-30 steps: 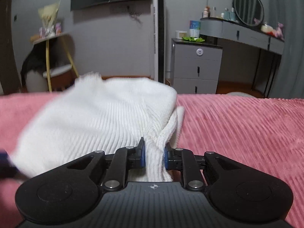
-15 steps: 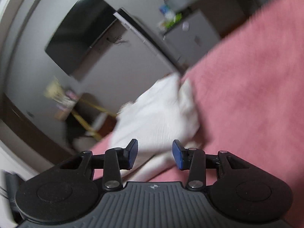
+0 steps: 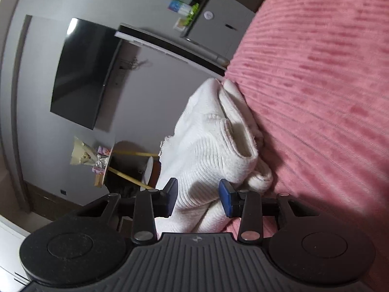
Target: Fold small clothes
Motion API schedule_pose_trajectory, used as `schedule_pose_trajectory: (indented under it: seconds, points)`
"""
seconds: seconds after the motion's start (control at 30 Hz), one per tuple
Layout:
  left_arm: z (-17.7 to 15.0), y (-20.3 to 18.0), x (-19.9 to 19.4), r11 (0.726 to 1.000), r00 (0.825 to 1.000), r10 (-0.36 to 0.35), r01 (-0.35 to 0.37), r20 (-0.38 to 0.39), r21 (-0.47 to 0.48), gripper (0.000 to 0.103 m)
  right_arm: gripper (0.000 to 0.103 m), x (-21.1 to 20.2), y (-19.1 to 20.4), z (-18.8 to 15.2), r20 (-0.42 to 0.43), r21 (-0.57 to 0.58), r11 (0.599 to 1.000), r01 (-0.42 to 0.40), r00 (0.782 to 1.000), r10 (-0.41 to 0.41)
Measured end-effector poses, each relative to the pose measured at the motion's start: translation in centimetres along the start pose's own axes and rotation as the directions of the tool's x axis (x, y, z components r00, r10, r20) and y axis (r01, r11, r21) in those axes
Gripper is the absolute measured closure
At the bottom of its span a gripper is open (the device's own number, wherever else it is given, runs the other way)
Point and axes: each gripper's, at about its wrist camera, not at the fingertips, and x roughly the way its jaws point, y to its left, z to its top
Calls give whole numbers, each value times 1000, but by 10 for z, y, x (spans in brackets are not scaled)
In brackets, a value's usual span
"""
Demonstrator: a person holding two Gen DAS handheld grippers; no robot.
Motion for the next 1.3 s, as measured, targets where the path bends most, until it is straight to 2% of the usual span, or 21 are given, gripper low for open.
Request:
schedule_pose_trajectory:
  seconds: [0.07, 0.17, 0.23, 0.37, 0.43, 0.47, 0.5, 0.53, 0.6, 0.67, 0.73, 0.83, 0.93, 1.0, 1.1, 1.17, 1.23, 1.3]
  points:
    - [0, 0, 4, 1000, 1000, -11, 11, -6, -10, 27, 65, 0, -4, -2, -1, 8, 1000, 9, 1000, -9]
    - [4, -2, 10, 1000, 1000, 11, -11, 29, -7, 27, 64, 8, -9, -2, -15, 50, 999, -9, 1000, 10]
    - [5, -3, 19, 999, 997, 43, -43, 59, 7, 33, 63, 15, -5, -2, -18, 36, 999, 1, 1000, 0]
    - [11, -2, 28, 995, 994, 92, -94, 61, 33, 67, 64, 28, -9, 0, -17, 68, 997, 26, 1000, -25]
    - [14, -1, 27, 993, 992, 108, -111, 64, 49, 79, 67, 33, -13, 3, -12, 82, 996, 27, 1000, -26]
    - [15, -2, 25, 990, 990, 123, -128, 67, 66, 86, 79, 34, -16, 5, -11, 94, 995, 29, 1000, -28]
    - [16, -3, 24, 986, 988, 138, -143, 62, 84, 88, 88, 35, -18, 7, -6, 100, 995, 26, 1000, -25]
    - [17, -4, 22, 983, 987, 149, -154, 60, 101, 89, 91, 34, -17, 8, 2, 78, 996, 31, 1000, -31]
    - [16, -14, 15, 964, 978, 196, -206, 76, 165, 89, 95, 25, 0, 5, 71, -75, 991, 109, 992, -104]
    - [10, -28, 7, 926, 964, 239, -263, 119, 270, 89, 96, 13, 18, -3, 141, -229, 962, 146, 983, -115]
    - [7, -30, 13, 899, 952, 287, -307, 110, 312, 89, 96, 8, 23, -11, 181, -310, 933, 184, 975, -132]
    - [-2, -18, 31, 860, 931, 350, -362, 100, 360, 87, 96, 27, 12, -17, 169, -393, 862, 320, 947, -274]
    - [-10, -23, 31, 819, 924, 356, -381, 140, 429, 87, 96, 38, 6, -22, 175, -489, 803, 341, 940, -293]
    - [-9, -26, 30, 816, 925, 356, -376, 130, 439, 85, 95, 37, 12, -17, 156, -503, 794, 341, 940, -304]
    - [-7, -27, 26, 819, 930, 348, -361, 115, 446, 78, 87, 30, 15, -7, 112, -501, 809, 307, 950, -291]
    - [-9, -31, 23, 806, 932, 344, -353, 110, 475, 70, 61, 18, 20, -3, 114, -509, 797, 325, 943, -312]
    - [-13, -35, 20, 785, 935, 342, -340, 96, 517, 60, 56, 3, 28, -3, 153, -545, 766, 340, 939, -308]
    - [-18, -38, 12, 765, 939, 337, -319, 75, 559, 42, 52, -7, 33, -4, 181, -560, 748, 356, 934, -309]
